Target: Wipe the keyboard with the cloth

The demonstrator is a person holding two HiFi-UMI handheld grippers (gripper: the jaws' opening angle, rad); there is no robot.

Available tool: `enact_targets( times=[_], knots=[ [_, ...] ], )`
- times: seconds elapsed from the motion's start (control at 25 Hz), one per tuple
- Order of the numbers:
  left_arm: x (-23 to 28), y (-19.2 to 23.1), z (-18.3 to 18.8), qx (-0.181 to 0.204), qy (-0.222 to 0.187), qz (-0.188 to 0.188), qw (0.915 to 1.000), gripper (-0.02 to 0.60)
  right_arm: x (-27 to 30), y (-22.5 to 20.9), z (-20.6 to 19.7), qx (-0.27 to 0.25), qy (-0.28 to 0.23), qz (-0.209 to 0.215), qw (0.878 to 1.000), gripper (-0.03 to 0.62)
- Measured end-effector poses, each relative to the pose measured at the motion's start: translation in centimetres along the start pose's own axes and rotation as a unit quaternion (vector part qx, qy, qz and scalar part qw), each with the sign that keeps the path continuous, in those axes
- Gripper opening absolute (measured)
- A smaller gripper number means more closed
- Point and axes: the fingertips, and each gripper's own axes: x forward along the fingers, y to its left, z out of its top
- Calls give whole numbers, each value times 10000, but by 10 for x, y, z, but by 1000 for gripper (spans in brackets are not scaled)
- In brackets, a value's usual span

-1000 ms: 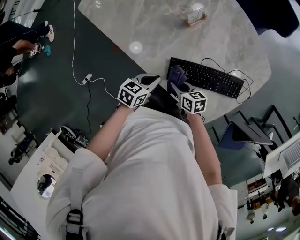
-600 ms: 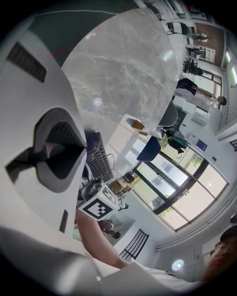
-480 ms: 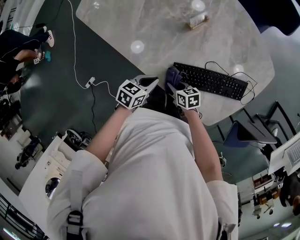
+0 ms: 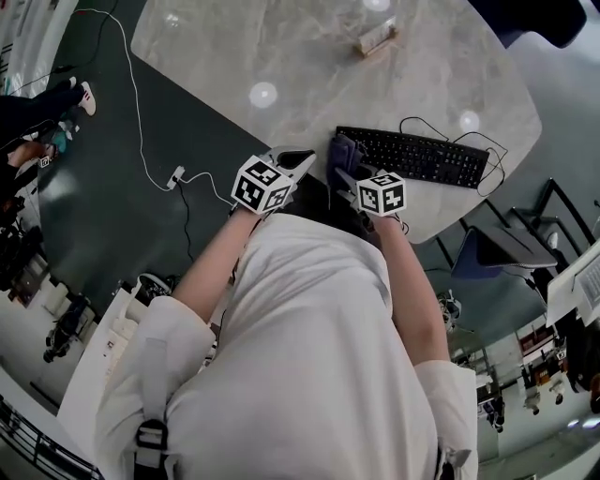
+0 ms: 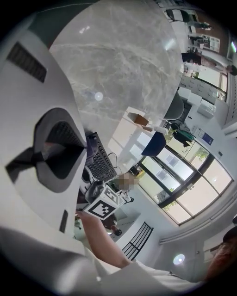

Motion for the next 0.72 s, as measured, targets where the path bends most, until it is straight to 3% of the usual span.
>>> enact_targets(
  times=[0.72],
  knots=[
    [40, 8, 10, 519, 604, -473, 9957, 6, -62, -48, -6, 221, -217, -638, 9975, 75]
  ],
)
